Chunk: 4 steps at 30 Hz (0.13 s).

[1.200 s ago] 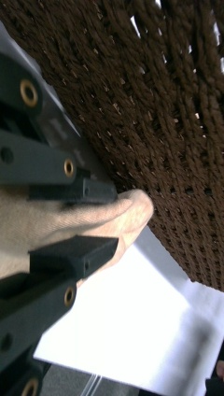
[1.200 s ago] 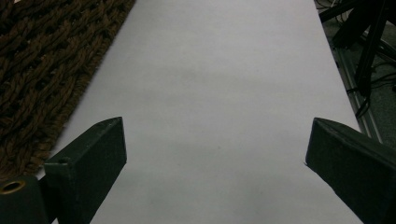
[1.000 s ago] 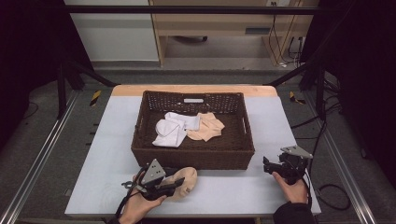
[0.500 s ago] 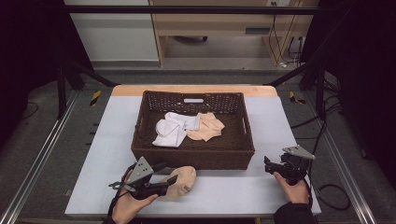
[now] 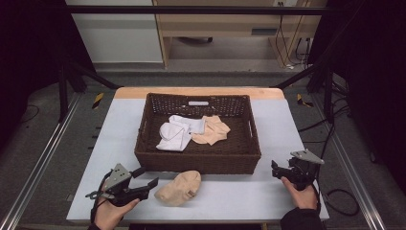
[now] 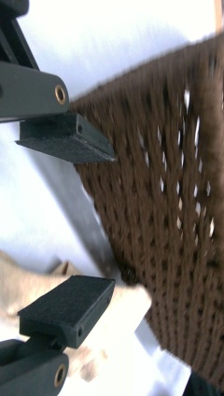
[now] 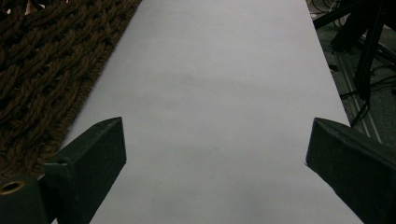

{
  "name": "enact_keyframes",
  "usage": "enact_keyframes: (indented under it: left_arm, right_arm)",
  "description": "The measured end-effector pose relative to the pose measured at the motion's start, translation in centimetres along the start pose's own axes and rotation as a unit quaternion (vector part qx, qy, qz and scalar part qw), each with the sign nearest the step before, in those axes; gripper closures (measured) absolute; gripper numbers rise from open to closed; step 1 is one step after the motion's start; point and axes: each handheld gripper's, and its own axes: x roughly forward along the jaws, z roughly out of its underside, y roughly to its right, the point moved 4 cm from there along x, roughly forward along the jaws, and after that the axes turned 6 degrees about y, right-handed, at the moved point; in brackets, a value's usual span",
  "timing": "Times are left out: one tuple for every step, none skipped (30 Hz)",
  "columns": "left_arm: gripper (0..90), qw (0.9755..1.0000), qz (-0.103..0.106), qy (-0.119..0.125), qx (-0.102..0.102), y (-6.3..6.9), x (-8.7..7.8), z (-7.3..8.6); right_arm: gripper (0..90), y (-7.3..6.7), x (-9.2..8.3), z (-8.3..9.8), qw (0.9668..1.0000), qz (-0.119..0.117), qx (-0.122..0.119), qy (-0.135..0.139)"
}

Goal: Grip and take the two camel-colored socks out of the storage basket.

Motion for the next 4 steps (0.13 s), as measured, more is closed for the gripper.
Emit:
enact_keyframes:
  left_arm:
    - [31.8, 1.0, -0.003, 0.004, -0.001, -0.24, -0.18, -0.07]
    - [31.5, 0.9999, -0.006, 0.008, -0.003, -0.44, -0.3, -0.13]
    - [31.6, 0.9999, -0.006, 0.008, -0.003, -0.44, -0.3, -0.13]
    - [32.0, 0.9997, -0.016, 0.017, -0.001, -0.86, -0.53, -0.31]
  right_arm:
    - [5.2, 0.01, 0.0, 0.0, 1.0, 0.0, 0.0, 0.0]
    - [5.2, 0.01, 0.0, 0.0, 1.0, 0.0, 0.0, 0.0]
    - [5.2, 0.01, 0.0, 0.0, 1.0, 0.0, 0.001, -0.001]
    - [5.2, 0.01, 0.01, 0.0, 1.0, 0.0, 0.002, -0.001]
